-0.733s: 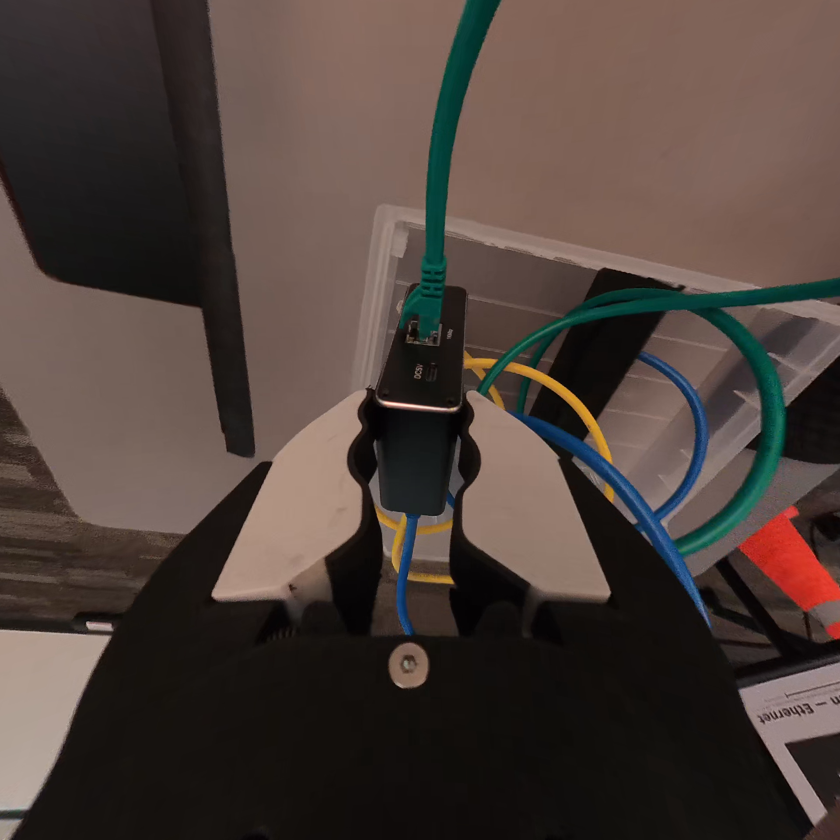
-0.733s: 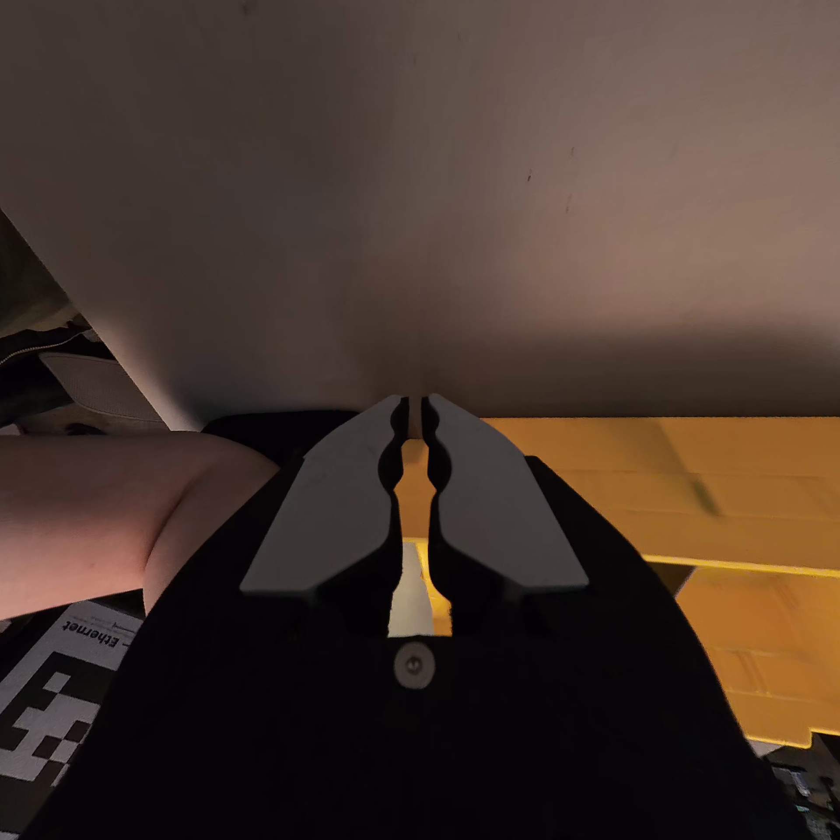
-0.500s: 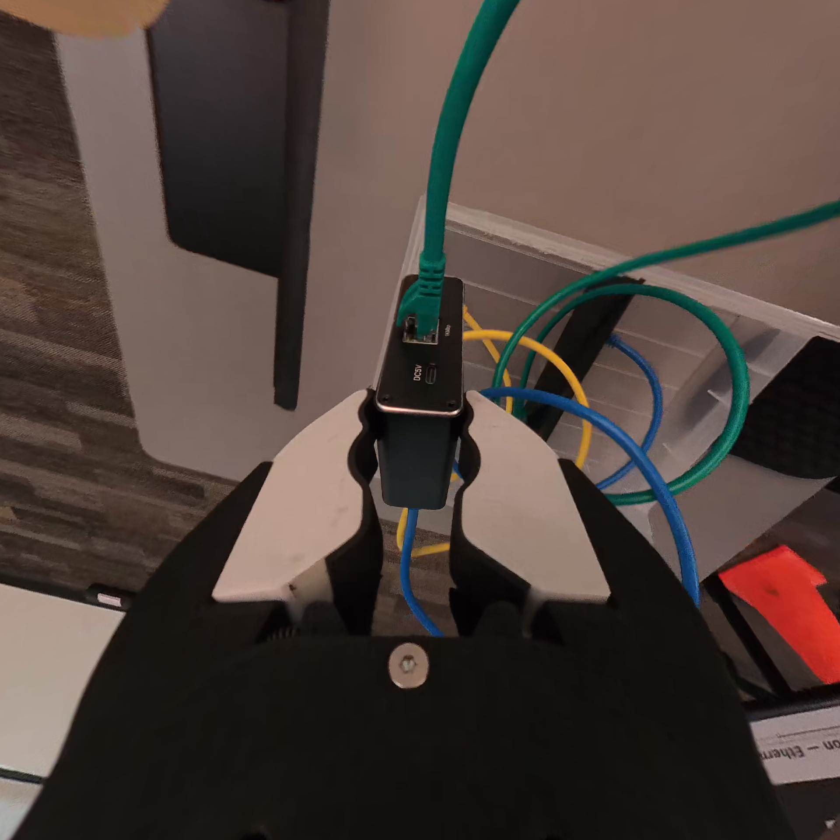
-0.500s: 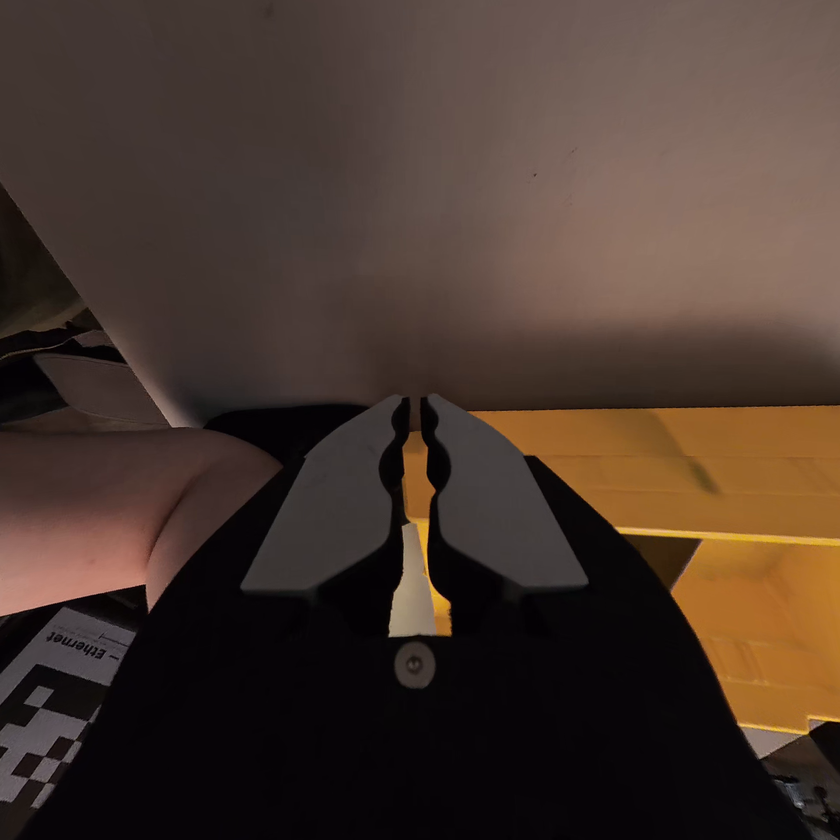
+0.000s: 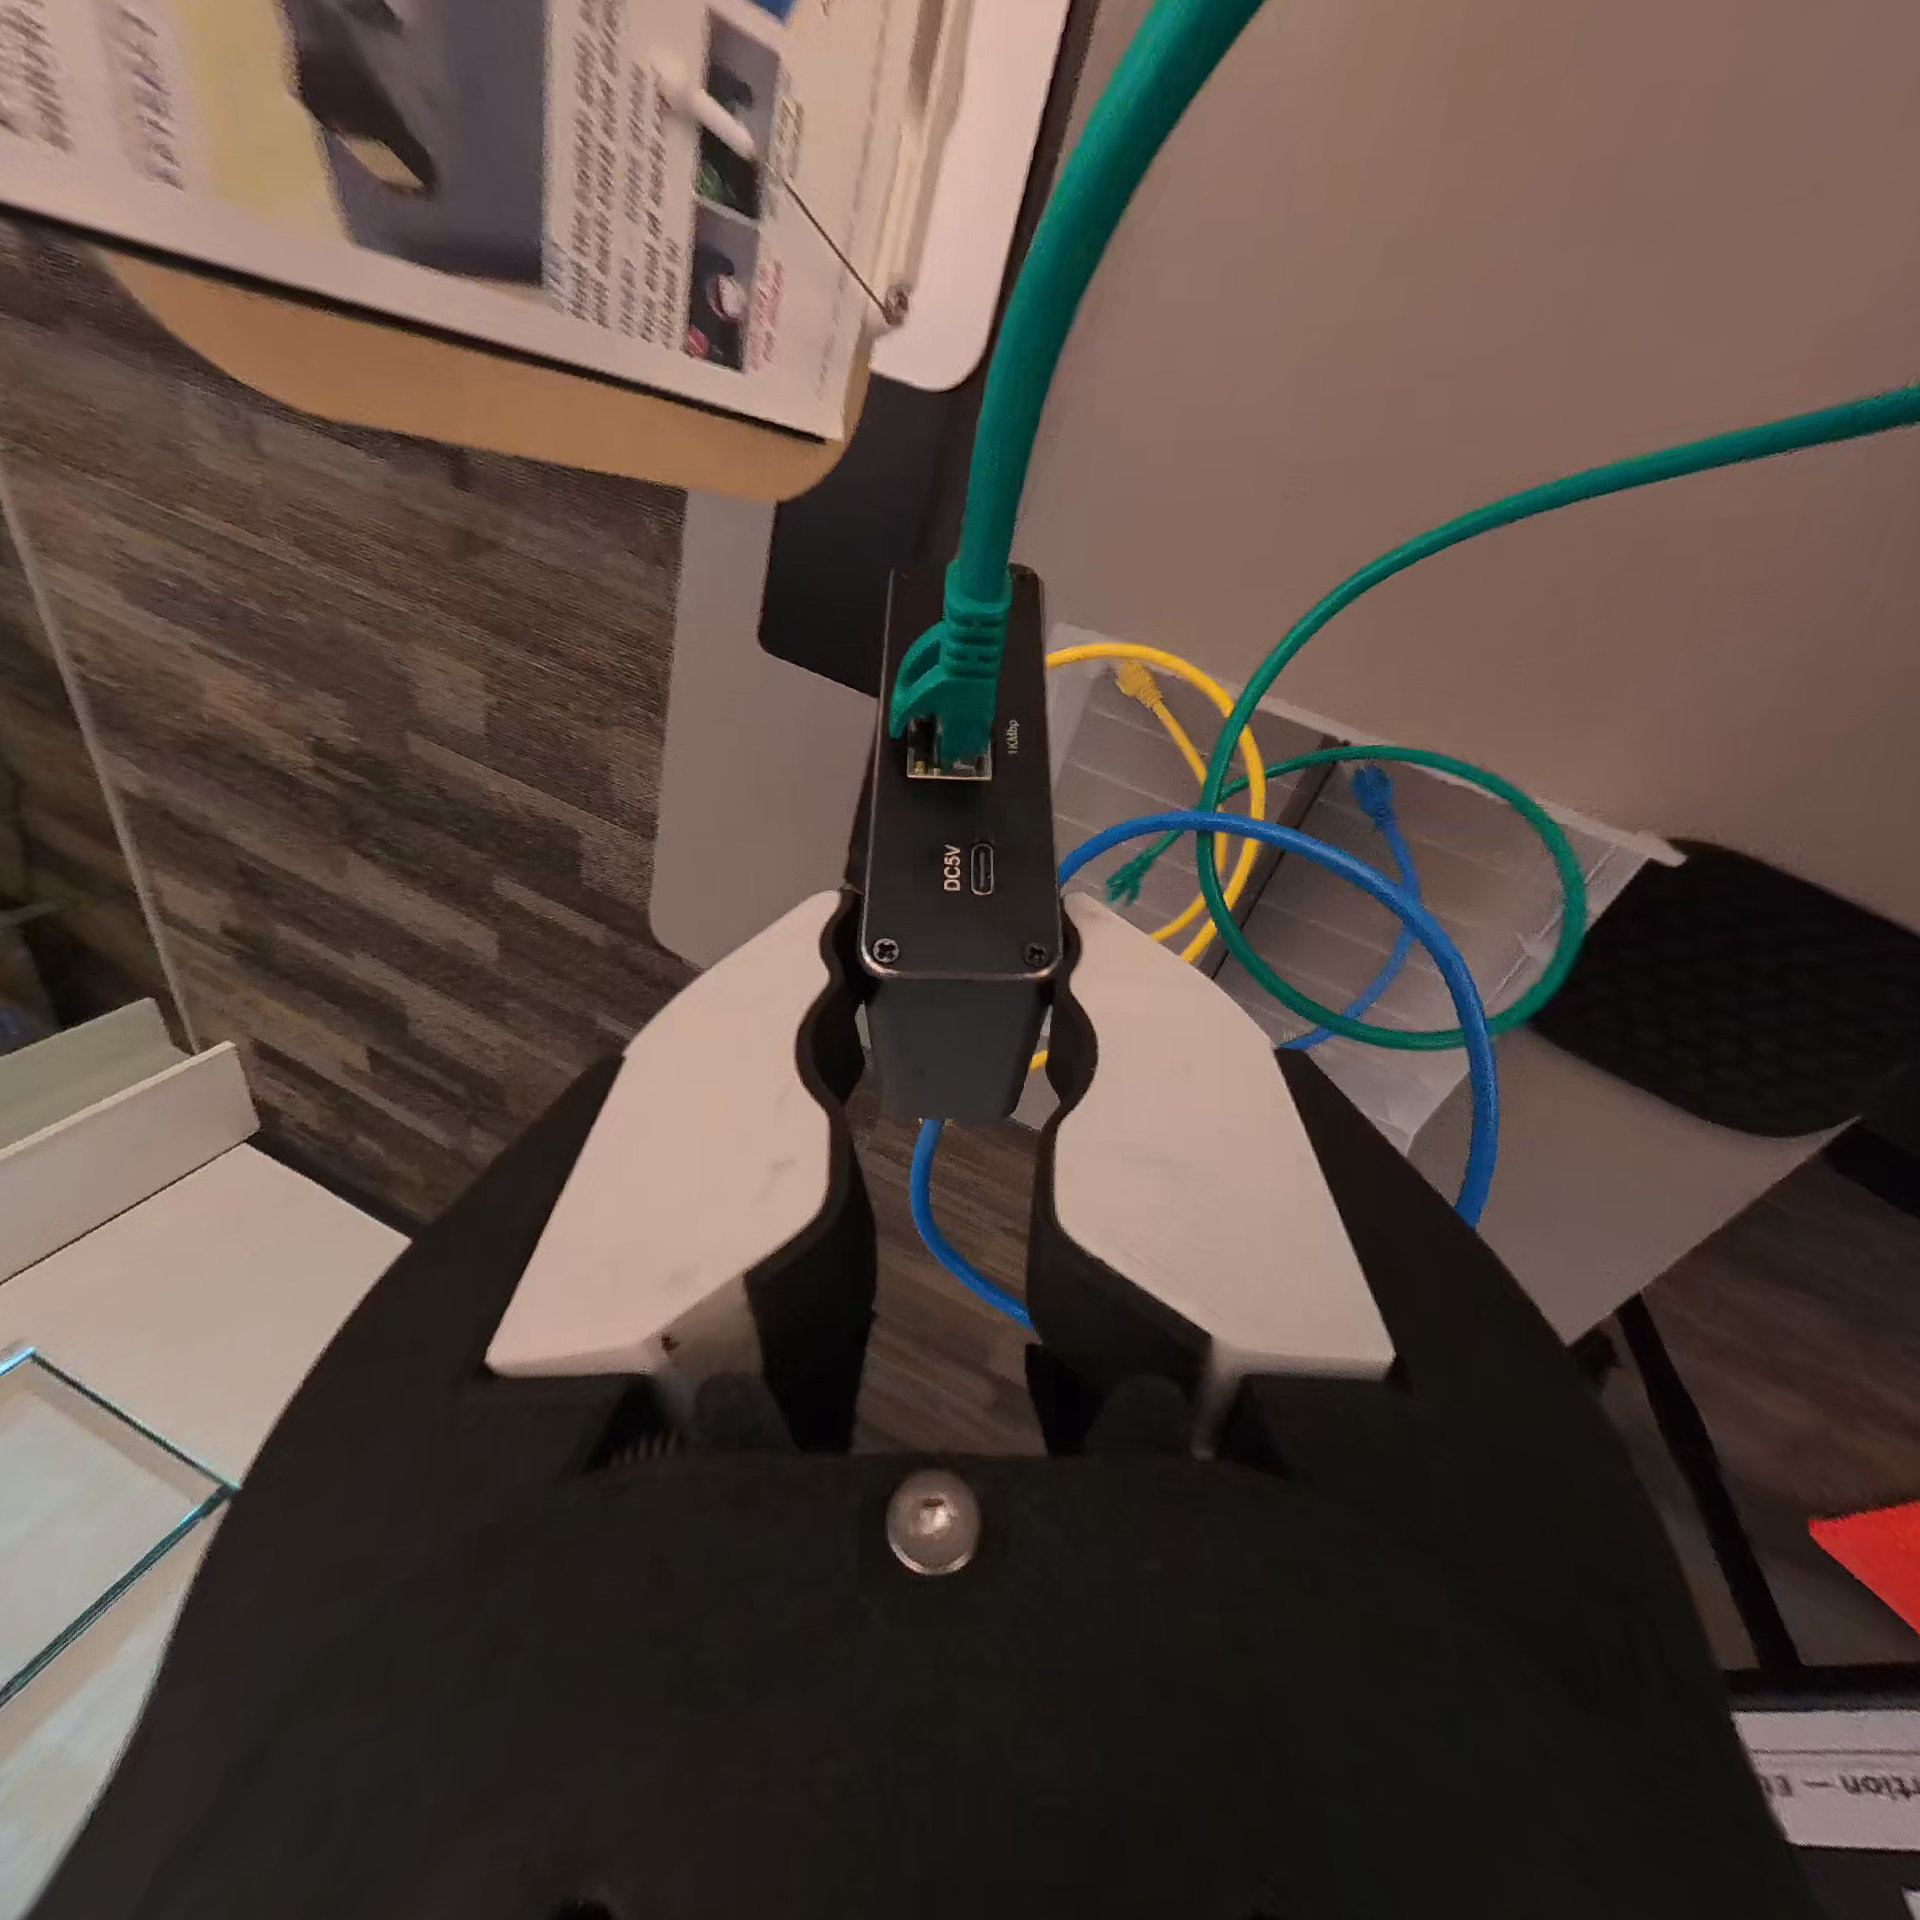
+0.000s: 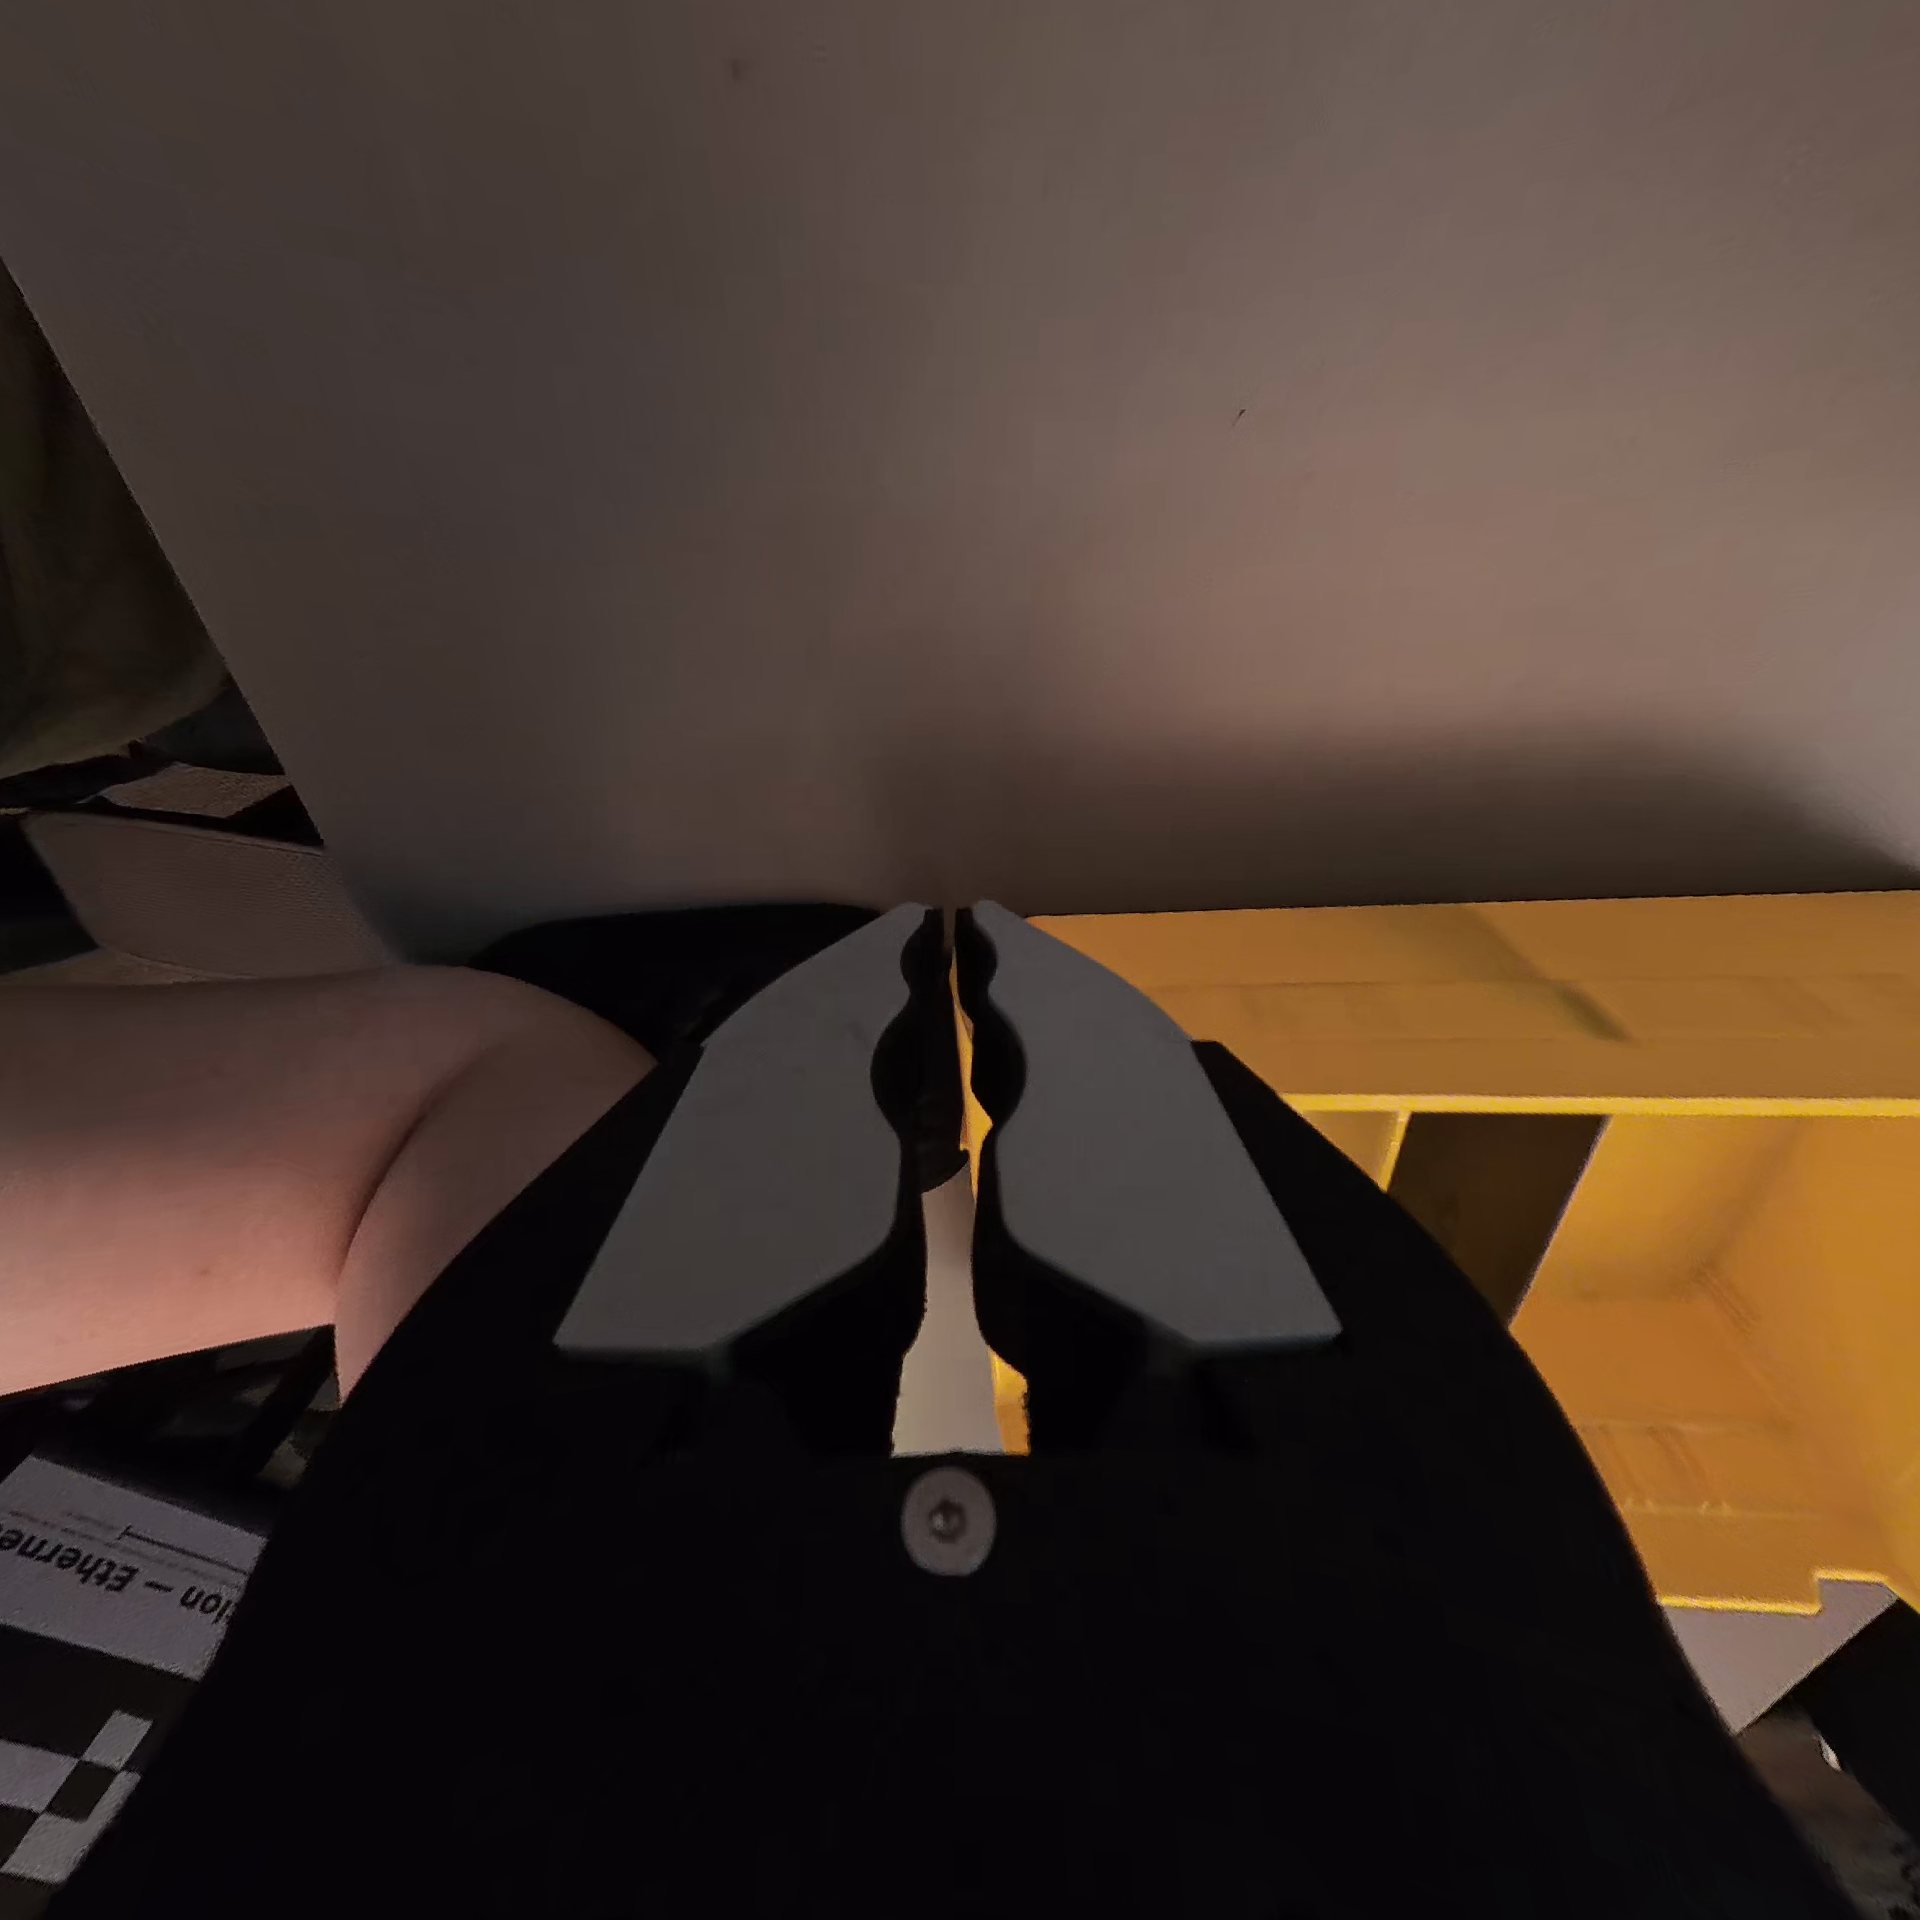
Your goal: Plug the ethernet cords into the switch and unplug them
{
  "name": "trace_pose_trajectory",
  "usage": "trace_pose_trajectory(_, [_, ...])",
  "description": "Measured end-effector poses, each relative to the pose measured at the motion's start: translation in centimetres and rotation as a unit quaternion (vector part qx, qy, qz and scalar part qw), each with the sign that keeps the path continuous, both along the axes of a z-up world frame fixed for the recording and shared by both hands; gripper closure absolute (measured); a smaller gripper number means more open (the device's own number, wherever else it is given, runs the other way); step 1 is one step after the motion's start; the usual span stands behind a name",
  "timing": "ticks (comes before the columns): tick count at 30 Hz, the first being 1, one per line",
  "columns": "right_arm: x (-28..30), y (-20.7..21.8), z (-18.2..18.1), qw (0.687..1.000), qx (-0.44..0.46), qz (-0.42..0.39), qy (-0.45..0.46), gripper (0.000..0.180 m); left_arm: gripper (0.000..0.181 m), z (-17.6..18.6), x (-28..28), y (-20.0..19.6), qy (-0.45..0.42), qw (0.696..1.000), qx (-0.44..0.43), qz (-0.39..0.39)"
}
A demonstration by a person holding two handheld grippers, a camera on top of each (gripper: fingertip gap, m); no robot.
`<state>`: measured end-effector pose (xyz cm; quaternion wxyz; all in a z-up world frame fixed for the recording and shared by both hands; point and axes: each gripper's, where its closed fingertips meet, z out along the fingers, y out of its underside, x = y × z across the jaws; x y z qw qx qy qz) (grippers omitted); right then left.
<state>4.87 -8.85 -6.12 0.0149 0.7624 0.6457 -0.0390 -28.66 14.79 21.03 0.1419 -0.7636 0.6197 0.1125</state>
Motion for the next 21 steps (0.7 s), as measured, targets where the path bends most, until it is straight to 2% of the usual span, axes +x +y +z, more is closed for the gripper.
trace_pose_trajectory(8, [0.4,-0.6,0.5,1.000,0.000,0.006,0.015,0.177,0.148,10.0,5.5,-2.4,-0.043,0.997,0.059,-0.002])
trace_pose_trajectory(12, [0.7,-0.7,0.7,1.000,0.003,0.005,0.025,0.177,0.148,13.3,8.8,-4.1,-0.062,0.995,0.081,-0.022])
trace_pose_trajectory(15, [1.1,-0.8,1.1,0.999,0.005,0.003,0.039,0.177,0.148,13.5,11.2,-5.1,-0.065,0.993,0.083,-0.046])
trace_pose_trajectory(21, [3.4,-1.0,2.3,0.995,0.017,-0.028,0.092,0.177,0.148,11.3,15.4,-5.5,-0.059,0.992,0.072,-0.083])
